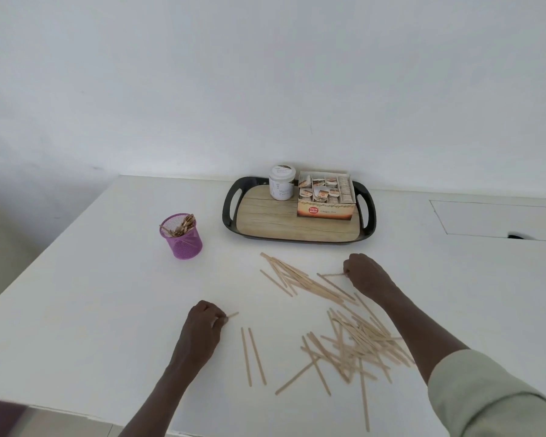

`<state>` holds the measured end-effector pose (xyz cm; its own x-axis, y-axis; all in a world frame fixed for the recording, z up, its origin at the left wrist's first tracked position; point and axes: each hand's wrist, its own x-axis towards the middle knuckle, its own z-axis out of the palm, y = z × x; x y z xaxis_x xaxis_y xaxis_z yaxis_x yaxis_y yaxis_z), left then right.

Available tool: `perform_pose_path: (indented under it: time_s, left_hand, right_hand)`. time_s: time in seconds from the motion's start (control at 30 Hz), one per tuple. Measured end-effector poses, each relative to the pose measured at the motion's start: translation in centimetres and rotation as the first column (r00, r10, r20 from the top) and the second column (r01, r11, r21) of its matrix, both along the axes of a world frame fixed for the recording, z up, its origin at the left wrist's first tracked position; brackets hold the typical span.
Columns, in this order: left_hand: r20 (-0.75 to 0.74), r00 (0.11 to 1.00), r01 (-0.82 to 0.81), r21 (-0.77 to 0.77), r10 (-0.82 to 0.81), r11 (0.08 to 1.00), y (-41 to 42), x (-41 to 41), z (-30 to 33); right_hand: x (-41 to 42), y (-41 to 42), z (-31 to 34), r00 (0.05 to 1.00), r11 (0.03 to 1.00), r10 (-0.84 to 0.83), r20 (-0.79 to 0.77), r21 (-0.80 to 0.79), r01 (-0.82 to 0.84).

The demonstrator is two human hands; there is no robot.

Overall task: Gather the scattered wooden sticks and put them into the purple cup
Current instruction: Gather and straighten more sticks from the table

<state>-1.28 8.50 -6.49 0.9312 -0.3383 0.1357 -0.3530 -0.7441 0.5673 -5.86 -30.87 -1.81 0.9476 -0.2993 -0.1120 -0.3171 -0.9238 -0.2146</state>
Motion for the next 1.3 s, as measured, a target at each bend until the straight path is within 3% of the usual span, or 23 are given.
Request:
perform_pose_path:
  time_s: [0.13, 0.23, 0.37, 0.47, 0.67, 0.8, 0.97, 1.3]
  left_hand:
    - [-0.012, 0.993, -0.116, 0.040, 0.117, 0.992, -1.8, -1.2, 0.5]
    - [-0.113, 0.974, -0.196, 0.029, 0.198, 0.980, -2.9, -2.5, 1.2]
    - [-0.257, 0.939, -0.215, 0.081, 0.229, 0.973, -4.3, -4.9, 2.0]
    - [-0.329, 0.914, -0.207, 0.126, 0.237, 0.970, -5.0, -6.7, 1.9]
    - [-0.352, 0.885, -0.324, 0.008, 0.306, 0.946, -6.2, -7.1, 2.9]
    - [-0.346, 0.884, -0.314, 0.062, 0.315, 0.948, -7.2, -5.9, 3.9]
    - [-0.289, 0.927, -0.165, 0.258, 0.239, 0.952, -8.4, -4.8, 4.6]
    - [-0.103, 0.985, -0.095, 0.352, 0.139, 0.931, -9.4, -5.7, 2.7]
  right_hand:
    - [-0.1, 0.4, -0.2, 1.000, 0.998, -0.019, -0.004, 0.057, 0.019]
    - [0.3, 1.7, -0.4, 0.999, 0.998, 0.023, -0.030, 0.057, -0.021]
    - [0.3, 3.9, -1.2, 0.997, 0.990, 0.000, -0.076, 0.142, 0.011]
    - [0.3, 5.3, -1.5, 0.990, 0.993, 0.061, -0.125, 0.112, -0.047]
    - [0.4, 5.2, -1.1, 1.000, 0.981, 0.002, -0.001, 0.192, -0.002]
    - [0.1, 4.6, -1.0, 0.997, 0.969, -0.079, 0.023, 0.237, 0.071]
    - [0.2, 4.2, -0.6, 0.995, 0.964, -0.101, 0.000, 0.248, 0.098]
    - [0.1, 3.1, -0.6, 0.995, 0.980, -0.027, -0.091, 0.192, 0.044]
